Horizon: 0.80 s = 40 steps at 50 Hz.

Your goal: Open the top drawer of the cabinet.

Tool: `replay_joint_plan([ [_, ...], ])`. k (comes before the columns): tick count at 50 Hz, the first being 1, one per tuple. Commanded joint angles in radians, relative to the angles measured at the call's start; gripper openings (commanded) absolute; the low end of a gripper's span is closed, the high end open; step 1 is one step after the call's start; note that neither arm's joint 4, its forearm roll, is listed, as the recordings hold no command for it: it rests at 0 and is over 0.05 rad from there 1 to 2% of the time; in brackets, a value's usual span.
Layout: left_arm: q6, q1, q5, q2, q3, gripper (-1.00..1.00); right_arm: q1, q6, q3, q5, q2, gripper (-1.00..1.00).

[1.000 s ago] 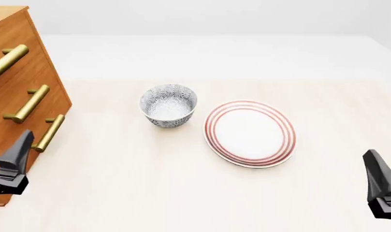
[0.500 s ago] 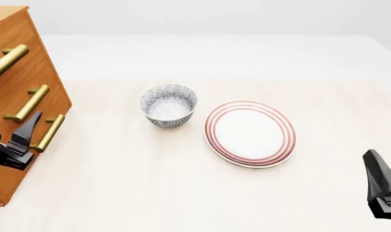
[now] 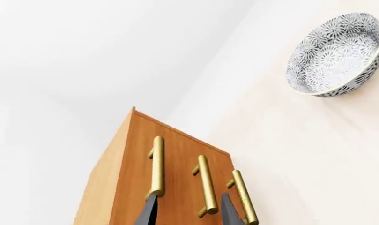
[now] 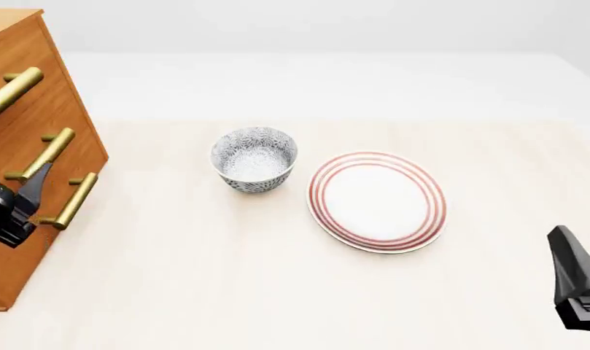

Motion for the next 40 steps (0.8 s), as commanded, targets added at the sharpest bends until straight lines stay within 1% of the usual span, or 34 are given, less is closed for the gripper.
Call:
replay_joint_plan([
  [1, 0.144, 0.033, 0.009, 0.005, -0.016, 1.00, 0.000, 0.000, 0.000, 0.000, 0.000, 1.00],
  [4, 0.178, 0.041, -0.003, 0.007, -0.010, 1.00, 0.000, 0.000, 0.000, 0.000, 0.000, 1.00],
  [7, 0.193, 0.039, -0.001, 0.013, -0.023, 1.00, 0.000, 0.000, 0.000, 0.000, 0.000, 1.00],
  [8, 0.210, 0.040, -0.010, 0.020, -0.026, 1.00, 0.000, 0.000, 0.000, 0.000, 0.000, 1.00],
  [15, 0.256, 0.042, -0.070, 0.062, -0.019, 1.00, 0.000, 0.000, 0.000, 0.000, 0.000, 1.00],
  [17, 0.320, 0.057, -0.141, 0.085, 0.025, 1.00, 0.000, 0.000, 0.000, 0.000, 0.000, 1.00],
  [18, 0.292, 0.032, -0.129, 0.102, -0.002, 1.00, 0.000, 0.000, 0.000, 0.000, 0.000, 1.00],
  [19, 0.285, 0.027, -0.127, 0.105, -0.012, 1.00, 0.000, 0.000, 0.000, 0.000, 0.000, 1.00],
  [21, 0.322, 0.043, -0.166, 0.115, 0.014, 1.00, 0.000, 0.000, 0.000, 0.000, 0.000, 1.00],
  [24, 0.327, 0.034, -0.189, 0.138, 0.008, 1.00, 0.000, 0.000, 0.000, 0.000, 0.000, 1.00],
  [27, 0.376, 0.051, -0.261, 0.173, 0.041, 1.00, 0.000, 0.000, 0.000, 0.000, 0.000, 1.00],
  [30, 0.391, 0.055, -0.291, 0.202, 0.043, 1.00, 0.000, 0.000, 0.000, 0.000, 0.000, 1.00],
  [35, 0.402, 0.059, -0.309, 0.219, 0.033, 1.00, 0.000, 0.000, 0.000, 0.000, 0.000, 1.00],
  [37, 0.426, 0.074, -0.337, 0.235, 0.037, 1.00, 0.000, 0.000, 0.000, 0.000, 0.000, 1.00],
  [40, 0.427, 0.072, -0.342, 0.246, 0.026, 1.00, 0.000, 0.000, 0.000, 0.000, 0.000, 1.00],
])
